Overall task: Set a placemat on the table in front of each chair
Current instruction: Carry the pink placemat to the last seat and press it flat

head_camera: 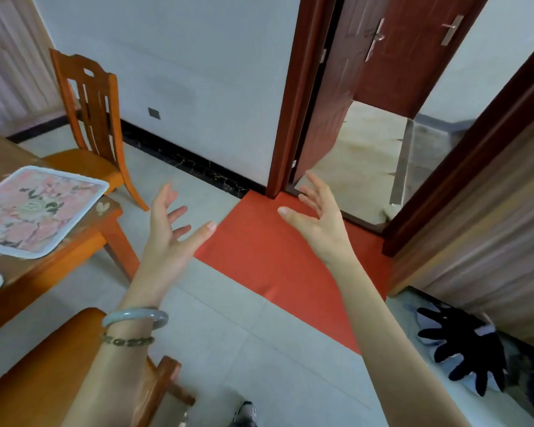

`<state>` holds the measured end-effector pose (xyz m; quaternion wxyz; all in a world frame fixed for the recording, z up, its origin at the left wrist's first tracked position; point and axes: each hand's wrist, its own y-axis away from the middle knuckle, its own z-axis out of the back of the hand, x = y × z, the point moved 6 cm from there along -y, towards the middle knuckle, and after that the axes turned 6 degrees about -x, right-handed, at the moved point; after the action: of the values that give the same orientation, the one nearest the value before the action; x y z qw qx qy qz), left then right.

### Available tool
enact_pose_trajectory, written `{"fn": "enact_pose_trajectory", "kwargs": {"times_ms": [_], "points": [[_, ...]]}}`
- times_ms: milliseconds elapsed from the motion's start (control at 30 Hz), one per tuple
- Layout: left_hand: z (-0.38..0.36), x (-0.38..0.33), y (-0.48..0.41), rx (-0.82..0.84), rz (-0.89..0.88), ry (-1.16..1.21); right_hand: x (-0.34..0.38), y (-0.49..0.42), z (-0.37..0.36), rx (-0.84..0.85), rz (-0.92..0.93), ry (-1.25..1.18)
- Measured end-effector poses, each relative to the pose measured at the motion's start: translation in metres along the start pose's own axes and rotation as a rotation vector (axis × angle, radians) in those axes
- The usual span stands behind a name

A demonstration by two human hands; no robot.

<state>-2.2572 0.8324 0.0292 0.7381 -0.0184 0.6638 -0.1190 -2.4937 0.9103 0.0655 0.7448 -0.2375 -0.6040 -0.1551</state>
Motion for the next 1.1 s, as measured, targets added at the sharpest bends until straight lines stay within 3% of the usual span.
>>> {"fn": "enact_pose_trajectory", "kwargs": {"times_ms": [267, 733, 1100], "points": [[0.004, 0.008, -0.084, -0.200, 0.014, -0.039, -0.018, -0.126, -0.071, 0.173, 0.004, -0.095], [0.011, 0.047, -0.224, -0.719, 0.122, -0.121, -0.034, -0.349, -0.242, 0.660, 0.120, -0.129], [0.072, 0.080, -0.256, -1.090, 0.219, -0.172, -0.026, -0.387, -0.411, 1.012, 0.225, -0.149]]}}
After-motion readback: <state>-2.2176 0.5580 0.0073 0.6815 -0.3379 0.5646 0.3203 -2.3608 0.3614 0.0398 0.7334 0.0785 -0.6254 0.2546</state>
